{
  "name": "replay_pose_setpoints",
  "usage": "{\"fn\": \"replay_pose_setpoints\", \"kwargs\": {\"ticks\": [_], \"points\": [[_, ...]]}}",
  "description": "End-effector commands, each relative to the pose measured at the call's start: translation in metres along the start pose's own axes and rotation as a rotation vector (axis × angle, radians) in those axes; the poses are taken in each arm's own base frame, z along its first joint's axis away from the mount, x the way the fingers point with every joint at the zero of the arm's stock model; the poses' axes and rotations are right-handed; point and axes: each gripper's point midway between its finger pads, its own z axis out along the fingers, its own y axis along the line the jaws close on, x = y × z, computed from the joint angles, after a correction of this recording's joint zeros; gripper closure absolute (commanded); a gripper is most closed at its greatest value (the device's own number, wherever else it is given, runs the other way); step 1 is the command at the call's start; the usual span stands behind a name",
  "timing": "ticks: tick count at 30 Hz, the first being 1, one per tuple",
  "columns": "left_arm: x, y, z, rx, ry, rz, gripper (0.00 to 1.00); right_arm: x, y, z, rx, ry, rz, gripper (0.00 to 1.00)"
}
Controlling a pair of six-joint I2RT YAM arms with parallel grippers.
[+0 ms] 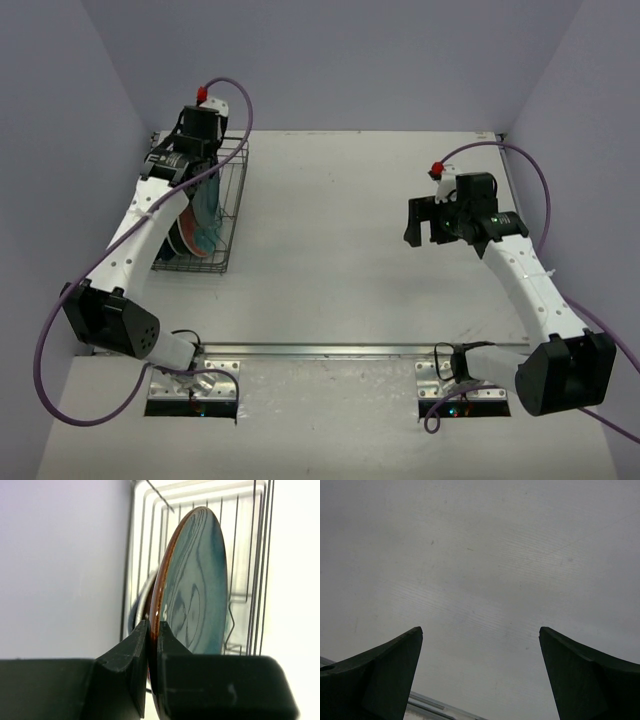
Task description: Unload the plates from the dish rack
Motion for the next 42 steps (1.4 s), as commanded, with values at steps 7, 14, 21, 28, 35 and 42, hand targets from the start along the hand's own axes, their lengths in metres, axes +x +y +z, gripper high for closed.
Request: {"fn": "replay_pose_setpoints", "kwargs": {"ticks": [7, 14, 21, 28, 35, 42], "points": [[-0.097, -0.031, -0.122, 0.527, -0.383, -0.176, 1.0, -0.056, 0.076, -0.039, -0.414, -0.197, 0.001, 0.01], [-0.073, -0.111, -0.172, 1.054, -0.363, -0.157, 1.0, -0.083, 0.126, -0.065, -0.736, -0.213, 0.058, 0.02], [-0.052, -0.144, -0.188, 1.297, -0.289, -0.135, 1.0, -0.086, 0.177, -0.063, -0.888, -0.14, -0.014, 0.08], [-0.037, -0.162, -0.193, 1.405, -0.233, -0.106, 1.0, -0.059, 0.218, -0.04, -0.93, -0.019, -0.104, 0.21], [-0.031, -0.167, -0.189, 1.413, -0.213, -0.101, 1.0, -0.059, 0.231, -0.034, -0.994, 0.061, -0.053, 1.0], [-0.03, -0.161, -0.162, 1.289, -0.201, -0.135, 0.23, -0.065, 0.212, -0.021, -0.991, 0.103, 0.082, 1.0]]}}
